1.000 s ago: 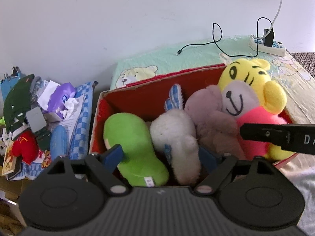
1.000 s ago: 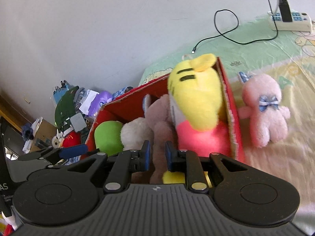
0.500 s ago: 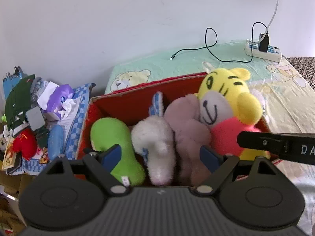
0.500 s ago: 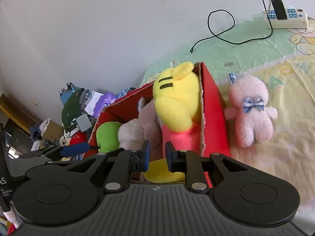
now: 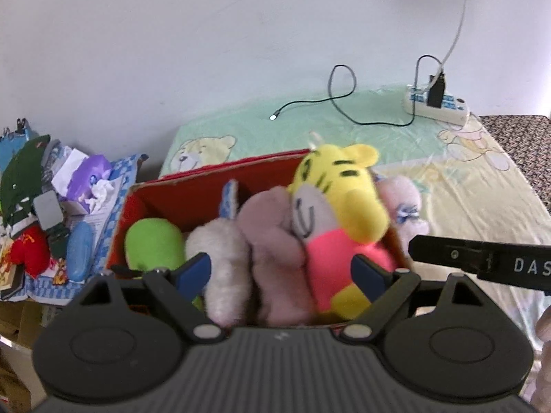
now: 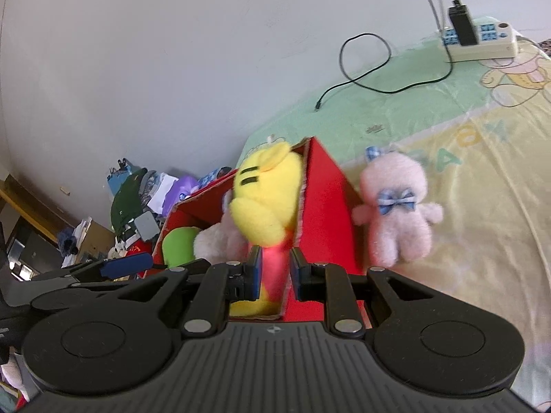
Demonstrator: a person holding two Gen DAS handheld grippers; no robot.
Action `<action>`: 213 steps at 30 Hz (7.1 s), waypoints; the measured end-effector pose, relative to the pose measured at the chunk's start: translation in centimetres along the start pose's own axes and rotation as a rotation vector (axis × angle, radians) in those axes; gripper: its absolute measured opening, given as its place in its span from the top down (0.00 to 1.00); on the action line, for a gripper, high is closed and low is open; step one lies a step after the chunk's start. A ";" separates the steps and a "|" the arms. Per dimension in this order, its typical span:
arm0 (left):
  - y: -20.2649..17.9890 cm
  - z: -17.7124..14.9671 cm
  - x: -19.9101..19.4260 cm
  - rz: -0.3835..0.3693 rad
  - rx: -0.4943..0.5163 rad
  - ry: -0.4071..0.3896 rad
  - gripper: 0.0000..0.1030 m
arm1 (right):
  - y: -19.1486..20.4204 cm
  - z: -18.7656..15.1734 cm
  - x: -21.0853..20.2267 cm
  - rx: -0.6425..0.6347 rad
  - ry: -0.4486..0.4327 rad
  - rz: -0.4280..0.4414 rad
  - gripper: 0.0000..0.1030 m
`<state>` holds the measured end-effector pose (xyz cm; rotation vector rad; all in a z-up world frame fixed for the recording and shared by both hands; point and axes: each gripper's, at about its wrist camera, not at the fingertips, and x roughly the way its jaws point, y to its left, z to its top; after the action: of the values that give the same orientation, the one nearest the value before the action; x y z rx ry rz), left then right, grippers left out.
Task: Organize objects
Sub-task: 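Withdraw the right tool and move it to the pink bear with blue bow, then close the right tool on the pink bear, then lift the pink bear with the right tool, then carry the pink bear with the right tool over the red box, then lower the pink bear into the red box and open the right tool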
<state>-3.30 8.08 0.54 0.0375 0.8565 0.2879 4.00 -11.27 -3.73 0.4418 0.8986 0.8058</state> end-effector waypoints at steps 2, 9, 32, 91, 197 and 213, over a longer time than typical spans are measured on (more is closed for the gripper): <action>-1.0 0.1 -0.1 -0.008 0.008 -0.001 0.13 | -0.7 0.1 -0.5 0.007 -0.004 -0.005 0.80; -4.6 0.8 -0.1 -0.046 0.044 -0.011 0.13 | -3.3 0.4 -2.2 0.033 -0.013 -0.025 0.80; -14.3 -0.1 3.1 -0.071 0.121 0.048 0.14 | -12.3 1.1 -4.7 0.093 0.034 -0.102 0.76; -15.9 -5.4 1.5 -0.436 0.118 0.107 0.19 | -19.3 -3.7 -5.6 0.184 0.317 0.096 0.82; 10.6 -3.0 4.1 -0.309 0.002 -0.038 0.16 | 6.7 -2.3 7.4 0.006 0.018 0.052 0.70; 7.9 -2.9 2.4 -0.101 0.042 0.022 0.12 | 7.9 -3.1 4.5 -0.091 -0.054 -0.194 0.70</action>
<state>-5.79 16.08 -1.98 0.0305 0.8835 0.1756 -0.27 -2.79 -2.69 0.2904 0.8373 0.6507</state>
